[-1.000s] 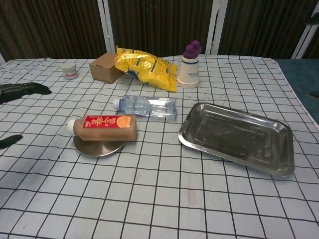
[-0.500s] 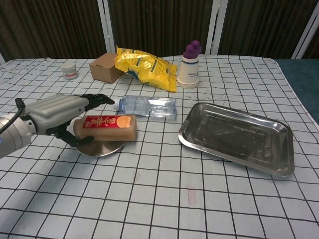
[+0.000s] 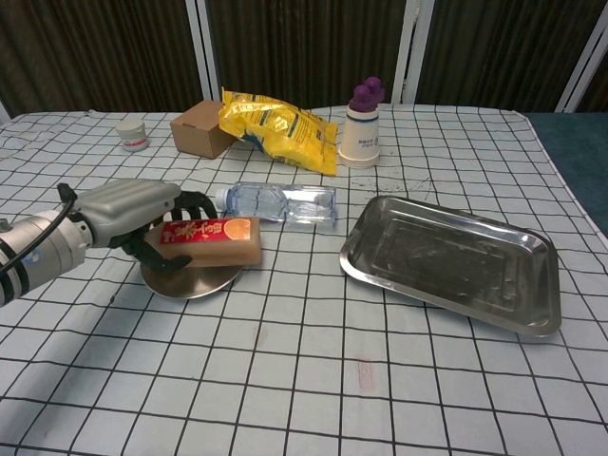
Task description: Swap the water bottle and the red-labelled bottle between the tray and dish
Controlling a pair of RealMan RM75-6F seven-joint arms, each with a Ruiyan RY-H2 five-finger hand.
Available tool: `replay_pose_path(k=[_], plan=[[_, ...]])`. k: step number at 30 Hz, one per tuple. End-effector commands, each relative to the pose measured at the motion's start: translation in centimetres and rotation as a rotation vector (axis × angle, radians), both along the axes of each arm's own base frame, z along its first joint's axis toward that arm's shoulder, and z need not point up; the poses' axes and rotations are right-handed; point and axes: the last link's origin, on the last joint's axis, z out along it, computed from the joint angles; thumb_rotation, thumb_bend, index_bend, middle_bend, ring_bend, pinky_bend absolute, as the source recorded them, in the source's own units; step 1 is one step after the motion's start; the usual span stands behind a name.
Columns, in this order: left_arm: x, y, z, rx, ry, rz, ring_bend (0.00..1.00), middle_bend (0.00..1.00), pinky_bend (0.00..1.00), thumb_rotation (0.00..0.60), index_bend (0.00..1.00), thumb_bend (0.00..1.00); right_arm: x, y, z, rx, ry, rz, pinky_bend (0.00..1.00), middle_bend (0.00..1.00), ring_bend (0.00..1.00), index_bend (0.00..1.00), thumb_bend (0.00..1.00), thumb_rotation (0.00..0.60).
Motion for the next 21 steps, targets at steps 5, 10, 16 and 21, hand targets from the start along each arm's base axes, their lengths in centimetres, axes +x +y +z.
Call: replay_pose_path(k=[5, 10, 16, 21], plan=[[1.2, -0.5, 0.9, 0.063, -0.095, -0.060, 0.71, 0.81, 0.71, 0.600, 0.61, 0.48, 0.1, 0.1, -0.2, 0.006, 0.003, -0.004, 0.00, 0.00, 0.00, 0.00, 0.31, 0.600], [3.3, -2.2, 2.1, 0.071, -0.181, -0.135, 0.74, 0.84, 0.73, 0.600, 0.63, 0.50, 0.1, 0.1, -0.1, 0.009, -0.003, -0.004, 0.00, 0.00, 0.00, 0.00, 0.31, 0.600], [6.7, -6.8, 1.0, -0.010, -0.251, -0.206, 0.74, 0.82, 0.73, 0.600, 0.62, 0.49, 0.1, -0.1, -0.2, 0.024, -0.015, -0.003, 0.00, 0.00, 0.00, 0.00, 0.31, 0.600], [8.4, -9.3, -2.3, -0.044, -0.284, -0.213, 0.73, 0.81, 0.72, 0.600, 0.60, 0.48, 0.1, 0.0, 0.1, 0.040, -0.037, 0.000, 0.00, 0.00, 0.00, 0.00, 0.31, 0.600]])
